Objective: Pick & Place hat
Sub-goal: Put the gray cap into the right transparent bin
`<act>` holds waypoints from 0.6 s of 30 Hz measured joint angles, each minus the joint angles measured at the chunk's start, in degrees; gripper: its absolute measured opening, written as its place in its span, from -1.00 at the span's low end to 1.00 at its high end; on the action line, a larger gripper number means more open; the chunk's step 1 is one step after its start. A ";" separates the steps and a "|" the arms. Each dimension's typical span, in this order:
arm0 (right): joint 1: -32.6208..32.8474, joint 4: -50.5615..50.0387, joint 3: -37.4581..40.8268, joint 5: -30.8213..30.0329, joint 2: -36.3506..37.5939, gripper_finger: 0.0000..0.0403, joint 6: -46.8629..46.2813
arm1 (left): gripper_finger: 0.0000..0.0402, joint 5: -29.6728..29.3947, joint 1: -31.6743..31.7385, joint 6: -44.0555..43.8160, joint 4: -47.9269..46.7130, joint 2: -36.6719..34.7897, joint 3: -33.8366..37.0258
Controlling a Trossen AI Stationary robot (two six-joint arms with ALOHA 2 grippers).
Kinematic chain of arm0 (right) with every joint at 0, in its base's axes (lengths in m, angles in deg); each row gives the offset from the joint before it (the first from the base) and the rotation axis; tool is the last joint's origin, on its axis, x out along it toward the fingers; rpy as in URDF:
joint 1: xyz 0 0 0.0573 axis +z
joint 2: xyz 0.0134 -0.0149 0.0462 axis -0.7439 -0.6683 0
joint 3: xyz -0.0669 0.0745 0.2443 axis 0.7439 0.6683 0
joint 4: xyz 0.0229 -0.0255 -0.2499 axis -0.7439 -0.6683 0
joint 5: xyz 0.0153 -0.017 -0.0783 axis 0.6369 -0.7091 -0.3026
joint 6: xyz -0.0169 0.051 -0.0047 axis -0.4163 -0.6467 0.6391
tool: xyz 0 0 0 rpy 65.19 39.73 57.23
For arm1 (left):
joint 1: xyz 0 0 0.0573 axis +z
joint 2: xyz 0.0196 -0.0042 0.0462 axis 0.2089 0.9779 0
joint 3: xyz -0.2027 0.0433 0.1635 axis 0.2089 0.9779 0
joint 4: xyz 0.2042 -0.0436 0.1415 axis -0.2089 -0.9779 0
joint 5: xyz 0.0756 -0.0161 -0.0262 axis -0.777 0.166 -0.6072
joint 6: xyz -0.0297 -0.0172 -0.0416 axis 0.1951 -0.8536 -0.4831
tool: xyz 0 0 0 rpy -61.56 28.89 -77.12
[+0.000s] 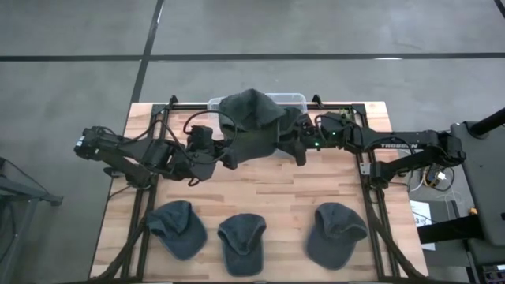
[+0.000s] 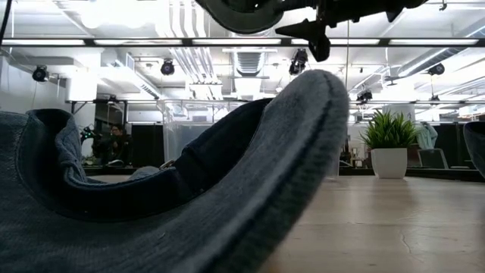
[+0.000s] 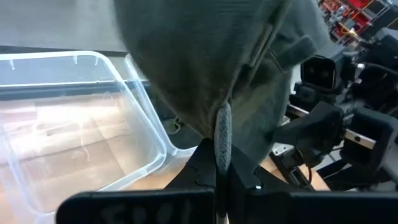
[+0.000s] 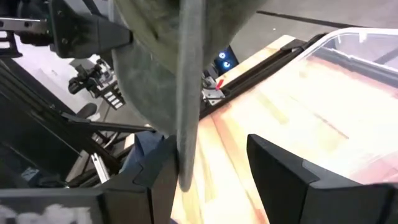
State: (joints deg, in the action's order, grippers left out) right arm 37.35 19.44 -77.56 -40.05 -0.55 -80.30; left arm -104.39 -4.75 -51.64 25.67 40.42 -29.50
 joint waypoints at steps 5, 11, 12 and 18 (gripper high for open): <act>-0.04 0.56 0.00 -0.36 0.07 -0.09 0.03 | -0.99 0.28 -0.02 -0.01 -0.25 0.00 0.00; -0.03 1.57 -1.03 -1.68 0.15 -0.09 1.12 | -0.99 1.15 -0.01 -0.01 0.09 0.30 0.00; -0.04 1.57 -1.41 -1.75 0.15 -0.09 1.34 | -0.99 1.39 -0.03 -0.01 0.14 0.58 0.00; -0.07 -0.72 -3.58 -2.06 0.13 -0.13 2.97 | -0.99 2.16 -0.06 0.01 0.16 1.14 0.07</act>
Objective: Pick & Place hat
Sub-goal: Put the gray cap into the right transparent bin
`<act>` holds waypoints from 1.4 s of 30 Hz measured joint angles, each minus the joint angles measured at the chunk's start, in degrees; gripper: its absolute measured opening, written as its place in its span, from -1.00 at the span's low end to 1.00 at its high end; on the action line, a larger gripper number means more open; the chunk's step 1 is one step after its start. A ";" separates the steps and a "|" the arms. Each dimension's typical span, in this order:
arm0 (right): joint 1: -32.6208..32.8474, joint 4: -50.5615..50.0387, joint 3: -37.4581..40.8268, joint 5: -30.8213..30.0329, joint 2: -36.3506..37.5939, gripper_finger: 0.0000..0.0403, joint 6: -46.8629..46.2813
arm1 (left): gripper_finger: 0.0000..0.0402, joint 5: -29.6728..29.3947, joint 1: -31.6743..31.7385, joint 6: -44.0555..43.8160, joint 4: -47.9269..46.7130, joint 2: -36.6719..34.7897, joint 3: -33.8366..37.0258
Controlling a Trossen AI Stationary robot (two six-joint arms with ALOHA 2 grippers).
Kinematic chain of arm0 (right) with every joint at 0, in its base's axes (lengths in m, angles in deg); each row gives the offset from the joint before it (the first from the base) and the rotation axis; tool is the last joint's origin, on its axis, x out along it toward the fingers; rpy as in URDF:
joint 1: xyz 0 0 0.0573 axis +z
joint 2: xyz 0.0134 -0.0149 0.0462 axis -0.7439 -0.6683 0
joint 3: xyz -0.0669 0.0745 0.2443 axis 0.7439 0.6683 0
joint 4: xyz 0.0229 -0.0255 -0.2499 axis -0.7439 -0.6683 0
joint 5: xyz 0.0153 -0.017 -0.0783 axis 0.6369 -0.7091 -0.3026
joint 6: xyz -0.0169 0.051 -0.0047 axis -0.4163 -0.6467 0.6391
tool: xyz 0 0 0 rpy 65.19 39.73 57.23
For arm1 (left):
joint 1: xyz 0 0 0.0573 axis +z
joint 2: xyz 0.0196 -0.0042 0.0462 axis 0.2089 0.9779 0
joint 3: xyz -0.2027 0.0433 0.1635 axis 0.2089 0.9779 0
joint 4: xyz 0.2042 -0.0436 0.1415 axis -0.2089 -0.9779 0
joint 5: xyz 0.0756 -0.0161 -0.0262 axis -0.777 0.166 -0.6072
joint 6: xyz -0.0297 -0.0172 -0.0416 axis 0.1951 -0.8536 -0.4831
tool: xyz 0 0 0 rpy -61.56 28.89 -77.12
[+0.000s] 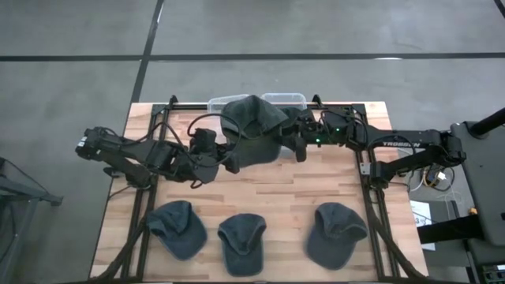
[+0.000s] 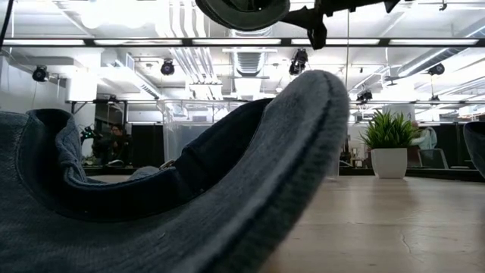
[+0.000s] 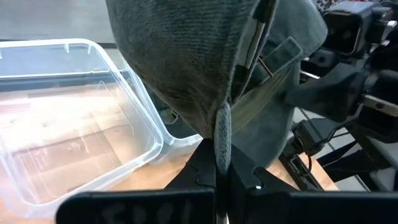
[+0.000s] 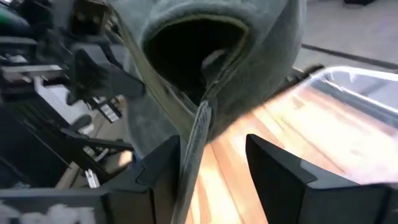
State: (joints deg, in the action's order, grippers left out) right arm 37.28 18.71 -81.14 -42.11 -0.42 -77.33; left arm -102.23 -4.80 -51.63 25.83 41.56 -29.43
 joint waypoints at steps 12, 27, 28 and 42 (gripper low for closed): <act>0.04 -3.69 -0.35 0.03 0.00 -0.83 2.58 | -0.99 1.18 0.02 0.00 0.26 0.22 0.09; 0.00 -4.12 -0.35 -1.95 0.04 -0.95 2.13 | -0.66 2.03 -0.02 2.80 0.55 -0.40 0.11; 0.02 -4.12 -0.35 -2.19 0.13 -0.95 2.11 | -0.65 2.01 -0.02 2.98 0.48 -0.72 0.09; -3.41 -14.42 -0.33 -11.23 9.12 -0.96 -0.96 | -0.61 1.61 -2.13 8.70 -8.06 -9.57 0.02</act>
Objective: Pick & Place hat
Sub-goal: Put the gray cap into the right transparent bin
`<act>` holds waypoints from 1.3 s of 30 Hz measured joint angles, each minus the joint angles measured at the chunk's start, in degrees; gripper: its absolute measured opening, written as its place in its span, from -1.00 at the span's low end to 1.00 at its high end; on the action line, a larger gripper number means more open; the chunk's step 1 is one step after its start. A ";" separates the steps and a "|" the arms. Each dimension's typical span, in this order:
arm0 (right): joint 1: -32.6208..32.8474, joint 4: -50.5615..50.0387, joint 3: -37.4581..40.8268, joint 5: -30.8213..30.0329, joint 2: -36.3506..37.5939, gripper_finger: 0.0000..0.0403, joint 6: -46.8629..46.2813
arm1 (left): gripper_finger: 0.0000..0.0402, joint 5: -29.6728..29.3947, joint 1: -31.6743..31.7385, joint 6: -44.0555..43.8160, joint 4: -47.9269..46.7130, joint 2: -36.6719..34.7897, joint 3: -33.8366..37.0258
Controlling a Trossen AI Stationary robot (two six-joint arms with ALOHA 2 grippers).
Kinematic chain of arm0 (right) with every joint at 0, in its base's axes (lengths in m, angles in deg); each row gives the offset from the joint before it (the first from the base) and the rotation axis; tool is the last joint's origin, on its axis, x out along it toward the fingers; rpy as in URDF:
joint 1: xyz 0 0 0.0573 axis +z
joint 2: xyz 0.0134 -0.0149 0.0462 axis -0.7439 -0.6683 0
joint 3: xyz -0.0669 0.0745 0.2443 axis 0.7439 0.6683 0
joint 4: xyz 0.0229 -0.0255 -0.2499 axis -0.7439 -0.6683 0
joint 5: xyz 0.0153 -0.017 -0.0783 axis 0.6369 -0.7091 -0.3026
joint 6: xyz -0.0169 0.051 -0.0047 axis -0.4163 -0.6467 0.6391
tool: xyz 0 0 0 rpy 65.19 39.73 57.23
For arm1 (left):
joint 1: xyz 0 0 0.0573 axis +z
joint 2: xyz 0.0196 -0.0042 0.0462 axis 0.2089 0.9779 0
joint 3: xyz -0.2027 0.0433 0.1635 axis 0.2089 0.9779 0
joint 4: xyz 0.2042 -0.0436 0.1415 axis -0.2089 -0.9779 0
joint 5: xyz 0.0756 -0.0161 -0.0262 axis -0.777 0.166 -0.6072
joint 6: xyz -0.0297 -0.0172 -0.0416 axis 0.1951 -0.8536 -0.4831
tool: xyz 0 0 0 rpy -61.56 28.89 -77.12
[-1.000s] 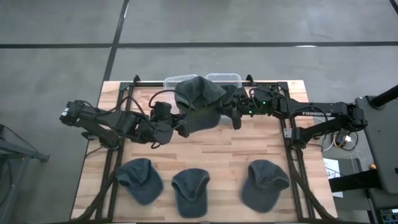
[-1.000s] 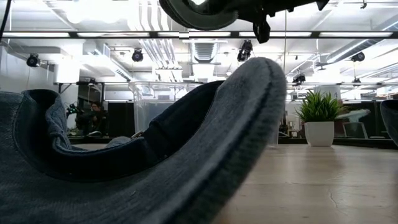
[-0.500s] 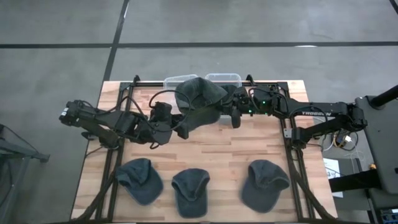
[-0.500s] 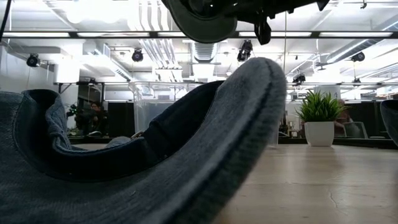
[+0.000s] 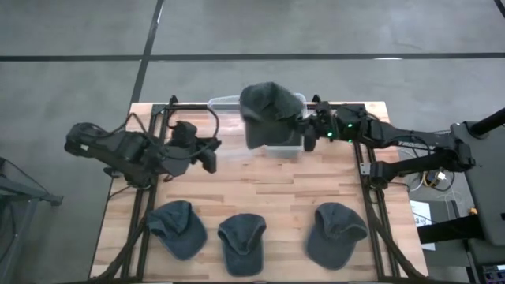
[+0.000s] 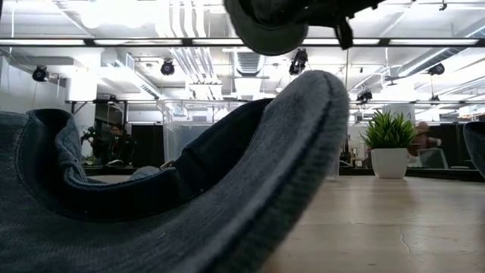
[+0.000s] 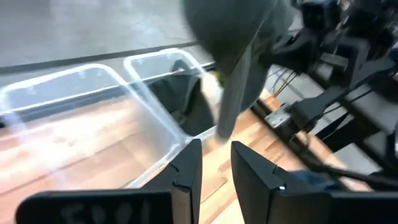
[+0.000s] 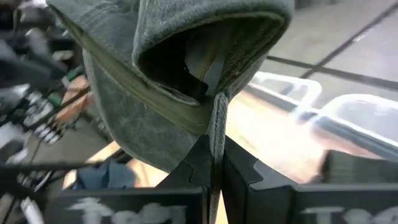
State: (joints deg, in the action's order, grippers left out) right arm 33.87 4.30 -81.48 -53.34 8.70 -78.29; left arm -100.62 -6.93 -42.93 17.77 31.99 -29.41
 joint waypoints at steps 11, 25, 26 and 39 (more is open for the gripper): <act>-11.88 -10.39 0.07 5.27 -0.63 -0.96 -8.36 | -0.61 -5.87 0.01 -7.53 -24.58 -2.00 0.68; -14.71 -17.00 0.05 4.69 -6.42 -0.95 -12.47 | -0.61 -12.49 -0.85 -15.87 -16.82 -16.64 23.09; -14.71 -17.05 0.05 4.14 -6.50 -0.95 -12.67 | -0.61 -12.55 -0.89 -14.80 -15.20 -18.25 24.91; -15.21 -21.34 -0.02 2.57 -8.58 -0.94 -15.98 | -0.61 -10.63 -0.96 5.99 12.00 -38.62 46.43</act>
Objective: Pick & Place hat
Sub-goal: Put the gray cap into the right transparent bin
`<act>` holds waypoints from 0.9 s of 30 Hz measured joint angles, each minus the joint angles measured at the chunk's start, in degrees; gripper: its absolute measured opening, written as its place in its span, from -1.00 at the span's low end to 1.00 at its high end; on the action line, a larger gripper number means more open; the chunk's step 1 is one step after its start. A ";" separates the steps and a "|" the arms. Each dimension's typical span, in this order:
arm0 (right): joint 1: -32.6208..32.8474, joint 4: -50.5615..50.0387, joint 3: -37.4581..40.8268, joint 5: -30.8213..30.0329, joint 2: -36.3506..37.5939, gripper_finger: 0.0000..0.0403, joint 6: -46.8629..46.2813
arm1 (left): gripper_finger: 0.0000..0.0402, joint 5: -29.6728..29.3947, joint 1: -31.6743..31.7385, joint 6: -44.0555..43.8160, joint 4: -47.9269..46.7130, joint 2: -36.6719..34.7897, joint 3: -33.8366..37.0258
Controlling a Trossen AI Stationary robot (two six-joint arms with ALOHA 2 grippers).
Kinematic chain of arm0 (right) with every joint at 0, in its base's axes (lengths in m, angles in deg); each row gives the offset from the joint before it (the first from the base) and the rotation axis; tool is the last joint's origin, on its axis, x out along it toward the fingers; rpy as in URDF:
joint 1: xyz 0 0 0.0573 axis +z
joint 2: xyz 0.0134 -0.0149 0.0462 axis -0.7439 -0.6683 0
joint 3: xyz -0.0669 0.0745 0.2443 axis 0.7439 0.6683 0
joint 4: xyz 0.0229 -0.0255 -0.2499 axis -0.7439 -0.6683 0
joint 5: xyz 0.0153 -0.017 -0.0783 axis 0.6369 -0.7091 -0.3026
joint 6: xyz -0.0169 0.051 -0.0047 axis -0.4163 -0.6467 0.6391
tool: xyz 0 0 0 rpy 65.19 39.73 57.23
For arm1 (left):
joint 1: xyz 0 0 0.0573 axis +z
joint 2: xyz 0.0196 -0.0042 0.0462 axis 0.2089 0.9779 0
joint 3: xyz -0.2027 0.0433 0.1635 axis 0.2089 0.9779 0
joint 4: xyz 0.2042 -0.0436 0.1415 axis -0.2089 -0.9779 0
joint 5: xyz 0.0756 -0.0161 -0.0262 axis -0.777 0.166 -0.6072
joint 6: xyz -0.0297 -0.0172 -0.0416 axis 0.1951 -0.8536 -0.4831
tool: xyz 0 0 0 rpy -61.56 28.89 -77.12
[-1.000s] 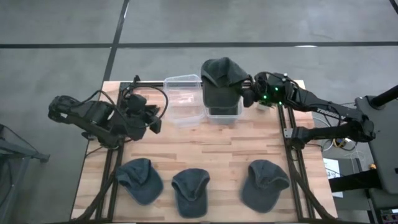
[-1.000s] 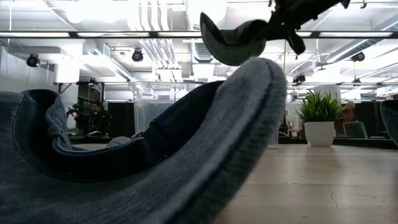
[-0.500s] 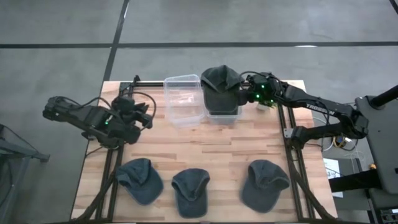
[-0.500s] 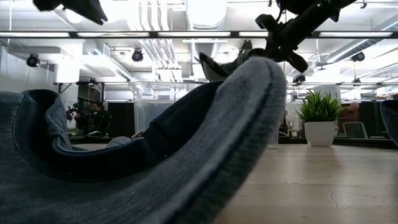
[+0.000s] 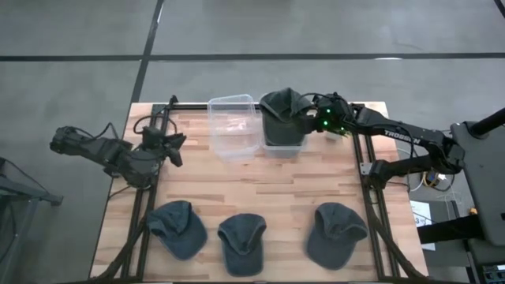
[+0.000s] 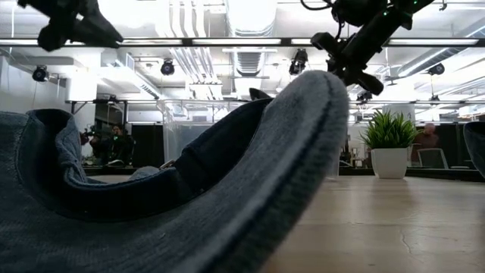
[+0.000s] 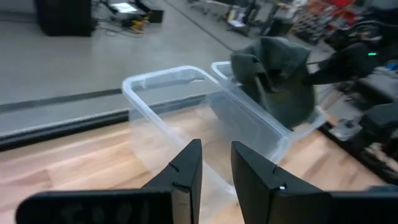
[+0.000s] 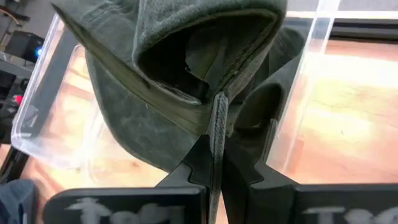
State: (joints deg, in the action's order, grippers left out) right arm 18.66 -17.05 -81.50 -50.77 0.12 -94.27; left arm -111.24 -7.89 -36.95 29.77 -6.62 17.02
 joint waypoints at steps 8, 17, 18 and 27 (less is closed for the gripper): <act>-0.02 0.83 0.00 1.75 -3.10 -0.94 -1.77 | -0.61 2.47 0.04 2.48 9.85 -9.38 10.91; -0.12 1.86 0.00 2.88 -2.83 -0.83 -1.80 | -0.61 5.23 0.00 1.34 13.04 -13.65 16.76; -0.15 1.81 0.00 2.85 -2.72 -0.80 -1.80 | -0.61 5.30 0.00 1.36 13.07 -13.74 16.80; -0.37 1.49 0.00 2.96 -2.48 -0.46 -2.80 | -0.61 5.31 0.00 2.52 13.21 -13.80 16.47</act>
State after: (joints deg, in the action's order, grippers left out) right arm 18.29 -15.55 -81.50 -47.81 -2.36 -97.07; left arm -105.94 -7.89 -34.42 42.99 -20.42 33.49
